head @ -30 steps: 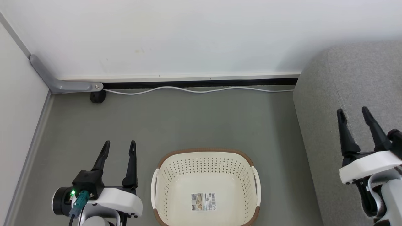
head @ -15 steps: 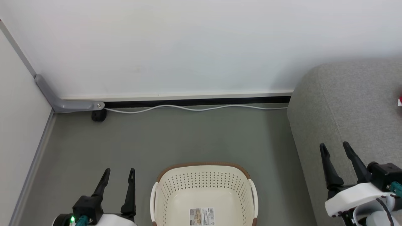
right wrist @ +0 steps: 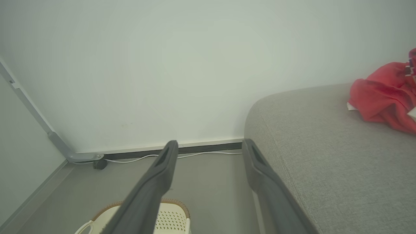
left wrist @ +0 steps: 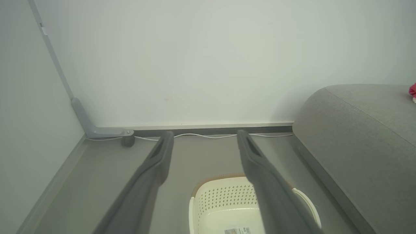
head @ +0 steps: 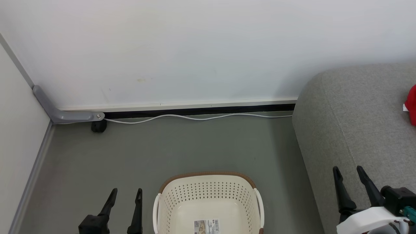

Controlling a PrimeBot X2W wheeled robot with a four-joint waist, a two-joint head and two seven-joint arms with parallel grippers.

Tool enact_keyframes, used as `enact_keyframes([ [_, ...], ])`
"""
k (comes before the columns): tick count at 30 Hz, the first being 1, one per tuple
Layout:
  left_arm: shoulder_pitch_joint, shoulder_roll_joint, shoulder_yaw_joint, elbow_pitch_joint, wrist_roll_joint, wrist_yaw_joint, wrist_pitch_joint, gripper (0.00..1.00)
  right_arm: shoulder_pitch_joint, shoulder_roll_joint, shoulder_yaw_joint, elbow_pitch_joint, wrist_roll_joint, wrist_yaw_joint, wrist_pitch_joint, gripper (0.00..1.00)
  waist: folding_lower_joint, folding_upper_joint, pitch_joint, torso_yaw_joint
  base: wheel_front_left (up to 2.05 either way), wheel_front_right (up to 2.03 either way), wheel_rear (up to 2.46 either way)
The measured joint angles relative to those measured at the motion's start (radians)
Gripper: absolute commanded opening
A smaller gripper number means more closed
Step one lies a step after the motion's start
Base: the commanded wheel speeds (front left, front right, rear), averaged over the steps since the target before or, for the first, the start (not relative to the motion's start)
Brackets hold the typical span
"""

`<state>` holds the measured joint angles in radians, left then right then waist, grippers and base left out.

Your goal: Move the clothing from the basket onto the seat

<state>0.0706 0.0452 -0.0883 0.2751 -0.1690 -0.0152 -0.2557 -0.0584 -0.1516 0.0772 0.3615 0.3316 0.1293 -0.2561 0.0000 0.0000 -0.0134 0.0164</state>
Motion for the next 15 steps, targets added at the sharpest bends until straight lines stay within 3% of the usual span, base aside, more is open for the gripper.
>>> enact_keyframes([
  [13, 0.005, 0.000, -0.013, 0.001, -0.005, 0.000, 0.000, 1.00, 0.001, 0.002, 0.000, 0.003, -0.001, 0.000, 0.000, 1.00, 0.0000, 0.0000, 0.002, 0.000, 0.00, 0.00, 0.00],
  [14, 0.005, 0.000, -0.013, 0.007, -0.009, 0.000, 0.000, 0.00, 0.002, 0.003, 0.000, 0.009, -0.001, 0.000, 0.000, 0.00, 0.0000, 0.0000, 0.001, 0.000, 0.00, 0.00, 0.00],
  [15, 0.007, -0.002, -0.013, 0.019, -0.009, 0.000, 0.000, 0.00, 0.006, 0.008, 0.001, 0.017, 0.001, 0.000, 0.000, 0.00, 0.0000, 0.0000, 0.001, 0.000, 0.00, 0.00, 0.00],
])
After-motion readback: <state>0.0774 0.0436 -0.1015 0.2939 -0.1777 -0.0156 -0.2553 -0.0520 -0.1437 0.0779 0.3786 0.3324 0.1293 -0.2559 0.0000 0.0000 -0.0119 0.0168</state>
